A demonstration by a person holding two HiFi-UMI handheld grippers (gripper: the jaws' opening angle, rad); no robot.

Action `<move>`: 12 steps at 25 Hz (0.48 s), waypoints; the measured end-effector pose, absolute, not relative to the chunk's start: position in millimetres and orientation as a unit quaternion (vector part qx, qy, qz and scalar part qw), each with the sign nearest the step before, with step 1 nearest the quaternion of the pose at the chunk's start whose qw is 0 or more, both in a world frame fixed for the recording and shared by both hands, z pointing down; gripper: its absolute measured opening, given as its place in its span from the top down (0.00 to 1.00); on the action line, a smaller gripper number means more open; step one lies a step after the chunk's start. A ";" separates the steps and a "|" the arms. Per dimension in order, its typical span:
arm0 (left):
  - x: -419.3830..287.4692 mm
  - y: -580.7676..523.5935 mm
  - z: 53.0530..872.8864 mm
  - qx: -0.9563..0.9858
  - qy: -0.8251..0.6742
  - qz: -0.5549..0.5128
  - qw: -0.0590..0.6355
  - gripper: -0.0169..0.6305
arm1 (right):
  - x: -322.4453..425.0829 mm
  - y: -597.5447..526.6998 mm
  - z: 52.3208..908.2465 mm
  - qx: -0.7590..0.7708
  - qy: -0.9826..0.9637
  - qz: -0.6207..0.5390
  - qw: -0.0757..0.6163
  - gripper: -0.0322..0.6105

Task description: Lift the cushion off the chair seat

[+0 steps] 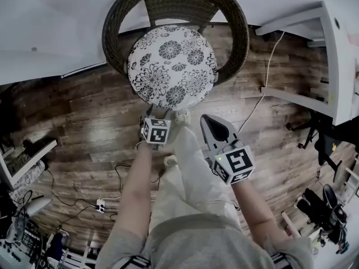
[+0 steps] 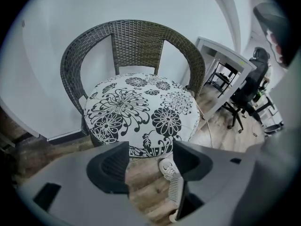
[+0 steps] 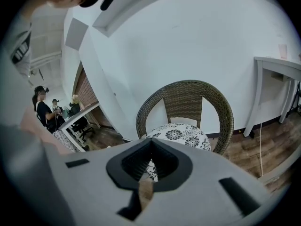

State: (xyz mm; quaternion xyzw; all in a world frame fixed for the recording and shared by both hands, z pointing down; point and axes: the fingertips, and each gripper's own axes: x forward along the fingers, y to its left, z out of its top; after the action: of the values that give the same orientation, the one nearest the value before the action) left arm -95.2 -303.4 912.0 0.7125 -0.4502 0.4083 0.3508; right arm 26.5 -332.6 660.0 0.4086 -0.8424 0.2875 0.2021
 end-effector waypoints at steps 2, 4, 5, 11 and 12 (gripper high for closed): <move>-96.5 -303.9 922.6 0.708 -0.447 0.417 0.353 0.56 | 27.0 -333.6 667.1 0.407 -0.841 0.292 0.204 0.95; -98.7 -304.1 932.7 0.704 -0.444 0.428 0.353 0.55 | 27.1 -335.0 673.2 0.405 -0.841 0.295 0.206 0.95; -99.8 -304.5 936.3 0.702 -0.442 0.434 0.351 0.55 | 26.9 -336.2 674.8 0.403 -0.841 0.297 0.207 0.95; -100.2 -306.4 946.9 0.707 -0.431 0.452 0.332 0.55 | 29.1 -336.2 684.5 0.401 -0.838 0.305 0.210 0.95; -100.3 -306.9 948.2 0.707 -0.430 0.453 0.331 0.55 | 29.2 -336.1 685.8 0.401 -0.838 0.307 0.210 0.95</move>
State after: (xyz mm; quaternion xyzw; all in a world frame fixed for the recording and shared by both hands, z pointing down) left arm -100.3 -306.9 948.2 0.7075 -0.4301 0.4528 0.3308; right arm 29.2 -336.1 685.8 0.4006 -0.8375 0.3065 0.2099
